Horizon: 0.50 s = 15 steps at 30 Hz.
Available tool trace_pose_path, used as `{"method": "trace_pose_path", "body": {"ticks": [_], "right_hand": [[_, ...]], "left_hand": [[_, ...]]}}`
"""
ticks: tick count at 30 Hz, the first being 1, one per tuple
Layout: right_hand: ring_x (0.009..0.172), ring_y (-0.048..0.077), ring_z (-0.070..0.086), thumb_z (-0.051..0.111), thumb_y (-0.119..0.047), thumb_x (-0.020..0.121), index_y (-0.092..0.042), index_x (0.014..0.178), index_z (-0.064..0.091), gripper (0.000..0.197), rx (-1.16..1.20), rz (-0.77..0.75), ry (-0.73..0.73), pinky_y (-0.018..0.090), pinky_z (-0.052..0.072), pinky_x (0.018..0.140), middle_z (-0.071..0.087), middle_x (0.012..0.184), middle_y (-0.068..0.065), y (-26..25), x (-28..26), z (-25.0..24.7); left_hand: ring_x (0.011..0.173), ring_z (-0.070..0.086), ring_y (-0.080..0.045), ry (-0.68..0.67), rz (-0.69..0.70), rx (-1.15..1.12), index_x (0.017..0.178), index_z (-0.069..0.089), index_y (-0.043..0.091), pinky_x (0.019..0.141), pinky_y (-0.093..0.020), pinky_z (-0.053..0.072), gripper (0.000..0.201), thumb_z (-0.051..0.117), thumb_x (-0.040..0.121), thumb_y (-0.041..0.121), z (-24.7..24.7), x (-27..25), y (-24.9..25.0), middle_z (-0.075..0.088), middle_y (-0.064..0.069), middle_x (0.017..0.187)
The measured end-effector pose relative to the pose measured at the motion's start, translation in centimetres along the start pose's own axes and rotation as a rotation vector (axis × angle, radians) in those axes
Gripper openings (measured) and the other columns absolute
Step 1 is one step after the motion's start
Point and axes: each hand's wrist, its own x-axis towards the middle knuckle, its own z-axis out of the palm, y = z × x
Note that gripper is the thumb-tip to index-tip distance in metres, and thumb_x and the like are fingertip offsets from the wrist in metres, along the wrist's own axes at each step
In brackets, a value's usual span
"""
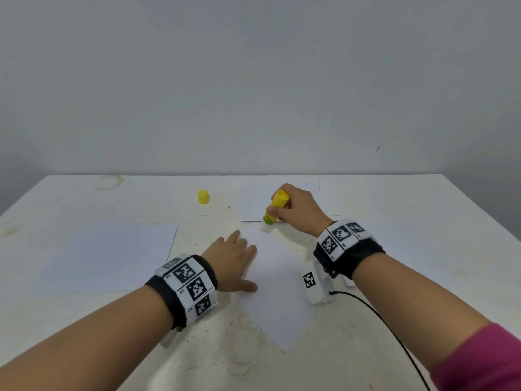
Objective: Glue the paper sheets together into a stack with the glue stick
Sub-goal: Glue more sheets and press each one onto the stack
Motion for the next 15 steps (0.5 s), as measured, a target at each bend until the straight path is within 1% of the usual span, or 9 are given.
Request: {"method": "trace_pose_path", "body": {"ticks": [2, 3, 4, 5, 7, 9, 10, 12, 15], "right_hand": [[0.069, 0.004, 0.050, 0.070, -0.019, 0.086, -0.008, 0.105, 0.057, 0.025, -0.048, -0.028, -0.026, 0.015, 0.043, 0.065, 0.051, 0.080, -0.011, -0.3, 0.3, 1.0], [0.067, 0.001, 0.048, 0.069, -0.019, 0.086, -0.008, 0.106, 0.056, 0.026, -0.076, -0.043, -0.041, 0.010, 0.038, 0.060, 0.051, 0.080, -0.010, -0.4, 0.4, 1.5], [0.066, 0.000, 0.046, 0.069, -0.020, 0.087, -0.008, 0.108, 0.056, 0.027, -0.100, -0.053, -0.061, 0.009, 0.035, 0.058, 0.051, 0.081, -0.008, -0.5, 0.5, 1.9], [0.066, 0.000, 0.046, 0.068, -0.020, 0.087, -0.008, 0.109, 0.056, 0.028, -0.124, -0.064, -0.087, 0.010, 0.034, 0.058, 0.053, 0.084, -0.005, -0.6, 0.5, 2.1], [0.071, 0.008, 0.050, 0.067, -0.021, 0.088, -0.009, 0.111, 0.055, 0.029, -0.184, -0.076, -0.153, 0.017, 0.038, 0.063, 0.059, 0.093, 0.003, -0.7, 0.6, 2.5], [0.082, 0.017, 0.053, 0.066, -0.022, 0.089, -0.010, 0.114, 0.052, 0.031, -0.266, -0.073, -0.215, 0.026, 0.042, 0.072, 0.061, 0.103, 0.011, -0.8, 0.5, 2.4], [0.086, 0.020, 0.053, 0.065, -0.023, 0.090, -0.010, 0.115, 0.051, 0.032, -0.312, -0.070, -0.244, 0.029, 0.043, 0.075, 0.061, 0.106, 0.012, -0.8, 0.4, 2.2], [0.086, 0.021, 0.052, 0.064, -0.025, 0.090, -0.011, 0.117, 0.050, 0.032, -0.388, -0.077, -0.299, 0.029, 0.042, 0.074, 0.059, 0.107, 0.011, -0.7, -0.2, 1.2], [0.085, 0.020, 0.053, 0.064, -0.026, 0.090, -0.015, 0.115, 0.051, 0.031, -0.436, -0.092, -0.362, 0.028, 0.042, 0.072, 0.057, 0.101, 0.006, -0.3, -1.9, -0.5]], "left_hand": [[0.144, 0.016, -0.029, -0.013, -0.018, -0.045, 0.141, 0.031, 0.011, 0.111, -0.042, 0.030, 0.080, 0.047, 0.086, 0.067, 0.3, 0.0, 0.1, 0.036, -0.010, 0.145], [0.143, 0.019, -0.028, -0.006, -0.024, -0.056, 0.140, 0.032, 0.010, 0.111, -0.042, 0.030, 0.081, 0.048, 0.086, 0.067, 0.3, 0.0, 0.1, 0.038, -0.010, 0.143], [0.141, 0.024, -0.027, 0.003, -0.032, -0.066, 0.138, 0.034, 0.009, 0.110, -0.041, 0.031, 0.082, 0.049, 0.084, 0.069, 0.4, 0.1, 0.0, 0.041, -0.009, 0.141], [0.137, 0.029, -0.025, 0.015, -0.042, -0.079, 0.136, 0.036, 0.009, 0.108, -0.040, 0.033, 0.082, 0.050, 0.083, 0.070, 0.4, 0.1, 0.0, 0.043, -0.008, 0.138], [0.124, 0.040, -0.022, 0.034, -0.055, -0.110, 0.132, 0.039, 0.010, 0.101, -0.036, 0.035, 0.083, 0.053, 0.079, 0.073, 0.4, 0.2, -0.2, 0.046, -0.005, 0.130], [0.115, 0.044, -0.021, 0.014, -0.057, -0.116, 0.131, 0.041, 0.012, 0.094, -0.034, 0.037, 0.086, 0.053, 0.076, 0.076, 0.3, 0.3, -0.3, 0.046, -0.004, 0.124], [0.113, 0.045, -0.021, 0.000, -0.057, -0.115, 0.132, 0.041, 0.012, 0.092, -0.034, 0.038, 0.086, 0.052, 0.075, 0.076, 0.2, 0.3, -0.3, 0.046, -0.004, 0.123], [0.113, 0.044, -0.021, -0.010, -0.068, -0.120, 0.133, 0.042, 0.013, 0.090, -0.034, 0.040, 0.081, 0.050, 0.079, 0.073, -0.1, 0.5, -0.6, 0.044, -0.004, 0.124], [0.121, 0.038, -0.021, 0.034, -0.077, -0.119, 0.135, 0.044, 0.014, 0.094, -0.034, 0.040, 0.065, 0.048, 0.090, 0.060, -0.6, 1.0, -1.1, 0.042, -0.004, 0.131]]}}
